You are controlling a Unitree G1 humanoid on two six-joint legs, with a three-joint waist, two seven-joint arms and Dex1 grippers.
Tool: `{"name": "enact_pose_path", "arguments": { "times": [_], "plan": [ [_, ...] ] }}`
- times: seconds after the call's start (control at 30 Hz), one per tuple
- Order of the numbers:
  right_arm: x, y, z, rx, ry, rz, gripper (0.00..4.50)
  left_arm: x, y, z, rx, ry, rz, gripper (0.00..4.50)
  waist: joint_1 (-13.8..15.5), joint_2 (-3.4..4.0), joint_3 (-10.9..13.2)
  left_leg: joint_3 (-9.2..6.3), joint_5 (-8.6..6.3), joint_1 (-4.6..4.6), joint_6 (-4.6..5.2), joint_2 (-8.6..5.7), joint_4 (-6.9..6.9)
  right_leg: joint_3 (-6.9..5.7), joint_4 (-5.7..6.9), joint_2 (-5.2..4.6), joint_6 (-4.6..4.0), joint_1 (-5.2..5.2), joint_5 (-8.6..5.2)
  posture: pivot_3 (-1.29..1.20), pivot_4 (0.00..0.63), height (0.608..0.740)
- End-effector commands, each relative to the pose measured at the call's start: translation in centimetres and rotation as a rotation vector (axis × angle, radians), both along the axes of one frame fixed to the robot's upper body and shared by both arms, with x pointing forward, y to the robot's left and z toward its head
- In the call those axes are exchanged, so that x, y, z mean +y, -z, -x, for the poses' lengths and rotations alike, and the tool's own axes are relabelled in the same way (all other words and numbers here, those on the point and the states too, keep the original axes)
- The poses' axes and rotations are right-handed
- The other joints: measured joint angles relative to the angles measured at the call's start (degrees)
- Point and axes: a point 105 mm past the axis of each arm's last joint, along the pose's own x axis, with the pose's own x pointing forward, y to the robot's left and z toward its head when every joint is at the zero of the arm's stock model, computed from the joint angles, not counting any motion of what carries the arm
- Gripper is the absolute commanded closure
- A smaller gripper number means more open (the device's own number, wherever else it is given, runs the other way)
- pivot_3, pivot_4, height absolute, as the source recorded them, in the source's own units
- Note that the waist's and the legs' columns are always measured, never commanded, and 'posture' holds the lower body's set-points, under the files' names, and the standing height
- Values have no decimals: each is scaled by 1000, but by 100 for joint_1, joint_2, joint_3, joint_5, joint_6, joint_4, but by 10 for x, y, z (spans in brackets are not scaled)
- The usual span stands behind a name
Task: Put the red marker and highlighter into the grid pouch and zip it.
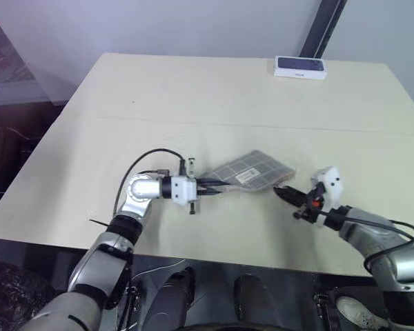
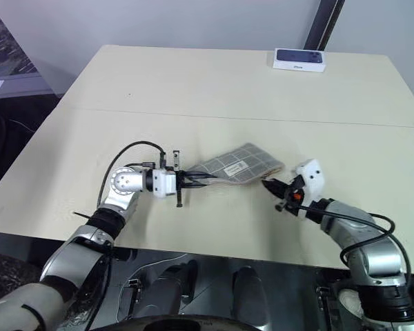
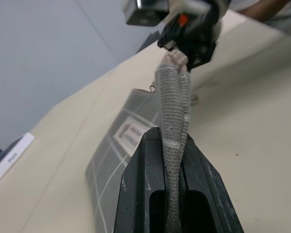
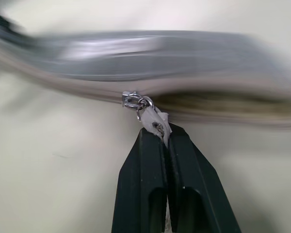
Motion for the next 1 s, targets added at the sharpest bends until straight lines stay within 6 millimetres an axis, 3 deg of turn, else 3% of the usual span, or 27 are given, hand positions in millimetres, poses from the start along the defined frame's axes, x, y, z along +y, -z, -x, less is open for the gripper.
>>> {"name": "enact_pose_path", "arguments": {
  "times": [0.03, 0.13, 0.27, 0.3, 0.4, 0.53, 0.57, 0.63, 0.77, 0.9, 1.0],
  "plan": [
    [-40, -18, -15, -110, 156, 102, 4473, 27, -16, -9, 43, -68, 72, 4500, 4, 0, 0, 0, 0, 0, 0, -1, 1, 0, 0, 0, 0, 0, 0, 0, 150, 740],
    [-50, -18, -22, -130, 205, 130, 4473, 34, -19, -11, 83, -78, 97, 4500, 23, 1, 0, 0, 1, 0, 0, -1, 3, 1, 0, -1, 0, 2, 0, 0, 150, 740],
    [-36, -21, -22, -164, 143, 122, 4473, 37, -15, -17, 206, -94, 114, 4500, 28, 1, 0, 0, 0, 0, 0, -1, 2, 0, -1, -1, 0, 1, 0, 0, 150, 740],
    [-32, -22, -20, -171, 120, 100, 4500, 37, -15, -20, 228, -110, 123, 3787, 28, 1, 0, 0, 0, 0, 0, -2, 2, 0, 0, -1, 0, 1, 0, 0, 150, 740],
    [-34, -27, -18, -198, 119, 94, 3551, 36, -16, -24, 196, -149, 113, 2390, 33, 1, 0, -1, 1, 0, 0, -2, 2, 0, 0, -1, 0, 1, 0, 0, 150, 740],
    [-45, -34, -12, -222, 136, 105, 1500, 42, -20, -27, 172, -180, 119, 298, 37, 1, 0, 0, 1, 0, 0, -3, 3, 1, -1, -3, 0, 3, 0, 0, 150, 740],
    [-47, -34, -9, -214, 126, 112, 956, 45, -21, -29, 173, -195, 118, 0, 38, 1, 0, 0, 1, 0, 0, -3, 3, 1, 0, -3, 0, 3, 0, 0, 150, 740],
    [-47, -33, 3, -179, 88, 98, 52, 57, -21, -33, 187, -236, 112, 0, 38, 1, 0, 0, 0, 0, 0, -3, 1, 1, -1, -3, 0, 1, 0, 0, 150, 740],
    [-51, -35, 30, -129, 37, 91, 52, 90, -25, -45, 260, -359, 156, 0, 16, 1, 0, -1, 0, -1, 0, -2, -3, 1, 0, -3, 0, -3, 0, 0, 150, 740],
    [-67, -45, 42, -137, 80, 105, 52, 122, -29, -48, 338, -478, 234, 0, 13, 2, -1, 3, 0, 1, 0, -2, 2, 4, -1, -3, 0, 3, 0, 0, 150, 740],
    [-60, -57, 55, -169, 34, 47, 52, 146, -27, -45, 411, -569, 280, 0, 19, 2, -1, 2, 0, 4, -1, 0, 1, 5, -1, -6, -1, 5, -1, 0, 150, 740]
  ]
}}
